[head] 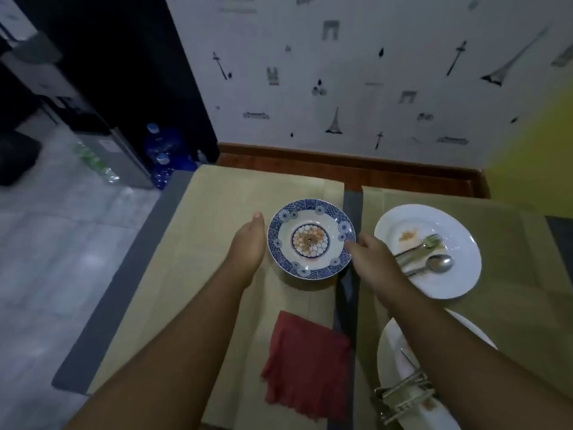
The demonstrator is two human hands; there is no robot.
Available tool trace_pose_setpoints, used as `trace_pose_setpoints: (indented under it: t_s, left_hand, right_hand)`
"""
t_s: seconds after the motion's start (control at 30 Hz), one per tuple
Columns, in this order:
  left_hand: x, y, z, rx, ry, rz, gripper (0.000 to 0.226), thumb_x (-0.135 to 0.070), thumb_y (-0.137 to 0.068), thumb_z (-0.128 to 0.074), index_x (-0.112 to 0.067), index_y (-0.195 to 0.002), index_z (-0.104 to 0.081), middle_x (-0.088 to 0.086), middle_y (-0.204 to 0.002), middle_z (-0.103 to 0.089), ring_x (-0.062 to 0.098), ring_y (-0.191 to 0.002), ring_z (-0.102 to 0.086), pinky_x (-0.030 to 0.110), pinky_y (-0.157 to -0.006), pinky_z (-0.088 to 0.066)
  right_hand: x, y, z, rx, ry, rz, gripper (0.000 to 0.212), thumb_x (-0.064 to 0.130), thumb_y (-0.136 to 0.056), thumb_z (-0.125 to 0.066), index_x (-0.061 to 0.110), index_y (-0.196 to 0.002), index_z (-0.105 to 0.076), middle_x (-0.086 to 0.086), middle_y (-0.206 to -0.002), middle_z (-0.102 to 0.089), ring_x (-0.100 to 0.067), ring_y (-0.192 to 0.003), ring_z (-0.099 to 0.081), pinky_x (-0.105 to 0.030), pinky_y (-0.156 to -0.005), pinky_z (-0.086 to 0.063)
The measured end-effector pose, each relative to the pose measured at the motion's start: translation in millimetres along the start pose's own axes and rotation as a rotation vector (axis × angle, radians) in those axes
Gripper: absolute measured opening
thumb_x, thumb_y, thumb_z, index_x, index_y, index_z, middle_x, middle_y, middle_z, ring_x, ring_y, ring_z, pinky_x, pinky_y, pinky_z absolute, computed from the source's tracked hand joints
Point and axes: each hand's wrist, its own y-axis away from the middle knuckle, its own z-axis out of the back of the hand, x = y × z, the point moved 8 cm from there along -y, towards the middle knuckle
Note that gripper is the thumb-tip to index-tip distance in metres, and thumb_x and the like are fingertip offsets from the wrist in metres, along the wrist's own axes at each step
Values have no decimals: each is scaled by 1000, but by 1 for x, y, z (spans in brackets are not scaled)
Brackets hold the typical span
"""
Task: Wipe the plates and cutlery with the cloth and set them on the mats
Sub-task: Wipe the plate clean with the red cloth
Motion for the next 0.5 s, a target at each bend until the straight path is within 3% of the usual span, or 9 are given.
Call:
trace_pose_setpoints:
  t_s: [0.13, 0.2, 0.27, 0.37, 0.5]
  left_hand:
    - [16, -34, -5, 78, 66, 157, 73, -63, -102, -24, -11, -152, -38, 8, -151, -46, 28, -120, -52, 46, -94, -52]
    - [20, -40, -13, 129, 110, 189, 72, -63, -103, -23, -11, -148, -43, 3, -131, -54, 21, -101, -59, 38, -76, -55]
    - [21, -44, -18, 181, 136, 195, 71, -64, -102, -22, -10, -139, -51, 2, -121, -59, 14, -86, -59, 40, -76, -59]
    - [26, -57, -19, 214, 146, 206, 72, -66, -100, -22, -13, -134, -57, 11, -127, -65, 19, -92, -64, 51, -81, -62]
    - [26, -61, -17, 223, 158, 211, 63, -60, -104, -24, -13, -132, -56, 10, -124, -64, 20, -94, -64, 46, -73, -63]
  right_hand:
    - [-16, -16, -14, -2, -139, -189, 38, 50, -96, -41, 21, -109, -62, 2, -103, -66, -11, -89, -59, -35, -85, -48]
    - [-23, -22, -21, -10, -144, -231, 50, 59, -93, -34, 23, -112, -63, 1, -109, -67, -17, -97, -60, -43, -94, -48]
    - [-25, -26, -24, -33, -152, -253, 56, 63, -90, -31, 23, -111, -64, -1, -112, -66, -21, -101, -60, -48, -98, -46]
    - [-30, -31, -28, -51, -207, -287, 58, 67, -84, -32, 26, -109, -65, 2, -109, -69, -19, -100, -62, -48, -97, -47]
    - [-34, -31, -32, -53, -318, -335, 48, 60, -90, -37, 26, -108, -65, 3, -105, -70, -17, -97, -65, -43, -92, -52]
